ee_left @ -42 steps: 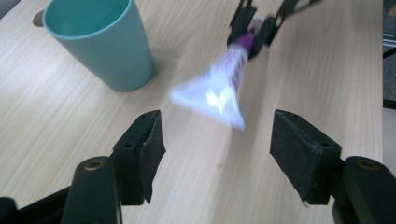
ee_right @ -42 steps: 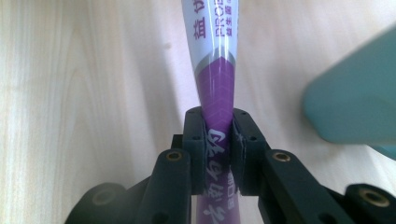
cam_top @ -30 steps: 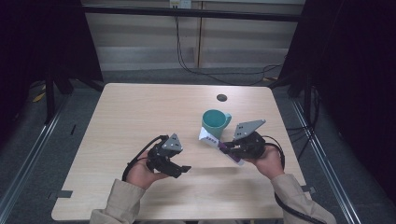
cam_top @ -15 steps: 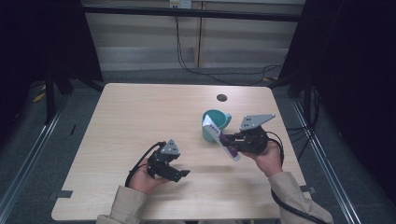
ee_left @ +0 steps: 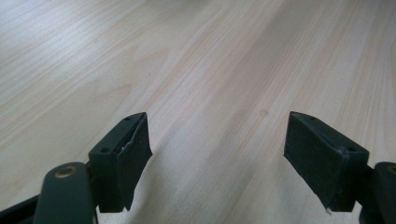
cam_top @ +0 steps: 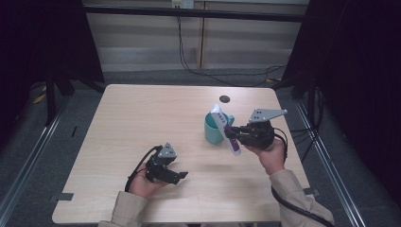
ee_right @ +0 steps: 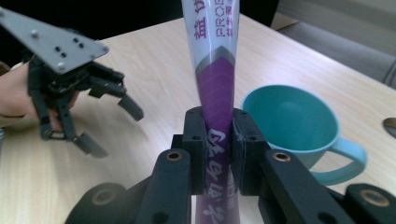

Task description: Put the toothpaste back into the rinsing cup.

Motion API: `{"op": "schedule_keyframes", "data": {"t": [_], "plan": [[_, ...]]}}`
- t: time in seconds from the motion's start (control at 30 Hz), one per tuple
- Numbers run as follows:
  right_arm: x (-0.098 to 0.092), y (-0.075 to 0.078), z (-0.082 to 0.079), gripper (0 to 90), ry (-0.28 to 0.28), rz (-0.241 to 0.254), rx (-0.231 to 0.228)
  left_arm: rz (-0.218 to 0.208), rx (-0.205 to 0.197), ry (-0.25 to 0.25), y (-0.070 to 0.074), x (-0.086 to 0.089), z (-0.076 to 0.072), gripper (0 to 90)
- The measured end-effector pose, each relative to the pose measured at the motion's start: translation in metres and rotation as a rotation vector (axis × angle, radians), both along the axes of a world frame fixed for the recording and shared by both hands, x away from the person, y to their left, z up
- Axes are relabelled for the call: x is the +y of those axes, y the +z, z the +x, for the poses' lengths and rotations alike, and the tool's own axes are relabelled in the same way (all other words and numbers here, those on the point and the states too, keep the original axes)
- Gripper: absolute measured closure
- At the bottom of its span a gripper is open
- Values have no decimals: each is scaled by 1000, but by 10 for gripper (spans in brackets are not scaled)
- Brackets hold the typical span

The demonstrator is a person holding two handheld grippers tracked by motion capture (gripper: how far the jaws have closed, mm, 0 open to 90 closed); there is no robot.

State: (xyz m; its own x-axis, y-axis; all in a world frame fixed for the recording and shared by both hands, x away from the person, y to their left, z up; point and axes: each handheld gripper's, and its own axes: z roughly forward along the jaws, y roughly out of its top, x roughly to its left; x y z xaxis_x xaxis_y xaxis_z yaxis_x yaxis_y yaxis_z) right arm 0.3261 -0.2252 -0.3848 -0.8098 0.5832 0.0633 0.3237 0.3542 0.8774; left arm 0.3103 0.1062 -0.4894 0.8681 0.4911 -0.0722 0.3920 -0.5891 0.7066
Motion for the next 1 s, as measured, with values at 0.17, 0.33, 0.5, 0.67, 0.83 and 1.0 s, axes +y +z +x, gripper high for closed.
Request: {"op": "schedule_keyframes", "data": {"t": [0.17,0.33,0.5,0.67,0.83,1.0], "plan": [[0,4,3,782,-43,38,-25,5,-5,11,-5,3,0,214],[2,11,7,782,-59,67,-37,5,-17,17,-8,6,-1,211],[3,16,11,782,-70,91,-39,-6,-23,18,-10,8,-3,206],[2,18,15,782,-88,107,-40,8,-23,14,-14,9,-3,203],[2,21,19,781,-90,121,-36,13,-22,18,-15,12,-3,203],[3,25,23,781,-95,139,-42,2,-29,19,-16,14,-3,200]]}}
